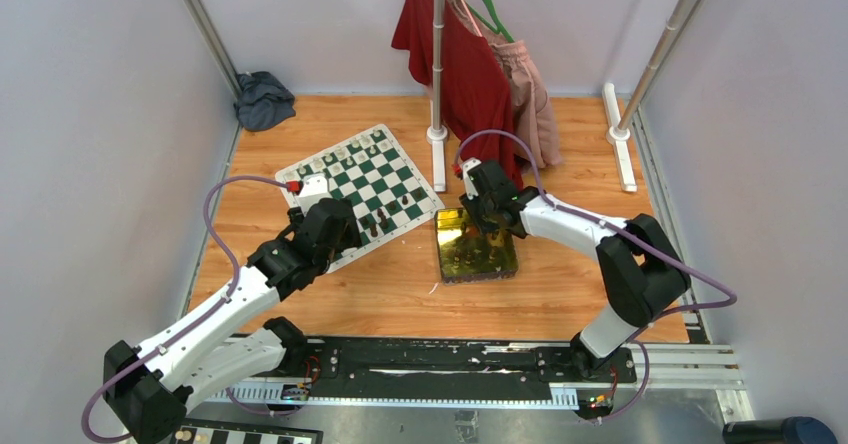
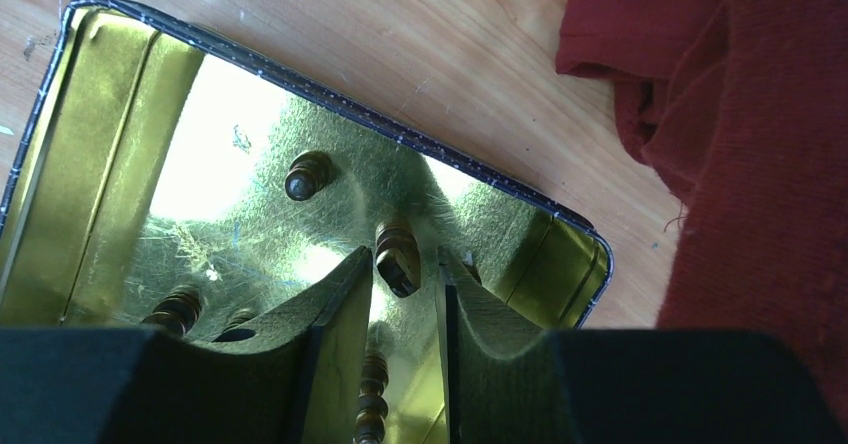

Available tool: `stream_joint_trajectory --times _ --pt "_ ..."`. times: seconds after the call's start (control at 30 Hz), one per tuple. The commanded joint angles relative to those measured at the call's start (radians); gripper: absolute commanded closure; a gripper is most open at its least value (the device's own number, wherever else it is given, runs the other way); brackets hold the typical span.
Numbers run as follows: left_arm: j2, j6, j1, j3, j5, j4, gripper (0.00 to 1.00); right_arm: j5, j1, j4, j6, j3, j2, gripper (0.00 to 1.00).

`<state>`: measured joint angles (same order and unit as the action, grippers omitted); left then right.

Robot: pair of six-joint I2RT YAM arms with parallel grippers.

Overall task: Set up the chess pieces on the board
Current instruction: Pick up the chess piece from the storage box.

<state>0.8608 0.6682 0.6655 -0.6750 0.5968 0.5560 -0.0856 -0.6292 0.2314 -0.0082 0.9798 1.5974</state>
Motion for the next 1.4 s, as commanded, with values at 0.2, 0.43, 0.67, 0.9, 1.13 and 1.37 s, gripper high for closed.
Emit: stream_joint_trajectory --times 0.2,0.43,0.67,0.9,1.13,1.37 --pt "-0.004 0.005 0.008 -0.024 0.03 0.01 0.24 0.024 0.02 -0.011 0.002 -0.025 0.018 0.69" --pt "0.006 0.007 0.009 -0.024 0.028 0.001 0.24 0.029 0.022 -0.014 0.002 -0.038 0.017 0.79" --pt "0.008 0.005 0.008 -0.024 0.03 0.003 0.24 0.024 0.02 -0.008 0.028 -0.034 0.008 0.96" --pt "0.008 0.003 0.008 -0.025 0.034 0.002 0.24 0.017 0.021 0.003 0.027 -0.015 -0.001 1.0" --pt "0.011 -0.004 0.008 -0.033 0.04 0.003 0.24 0.007 0.02 0.009 0.028 0.006 -0.01 1.0" --pt "0.011 -0.009 0.008 -0.04 0.042 0.012 0.24 0.0 0.021 0.011 0.037 0.009 -0.017 1.0"
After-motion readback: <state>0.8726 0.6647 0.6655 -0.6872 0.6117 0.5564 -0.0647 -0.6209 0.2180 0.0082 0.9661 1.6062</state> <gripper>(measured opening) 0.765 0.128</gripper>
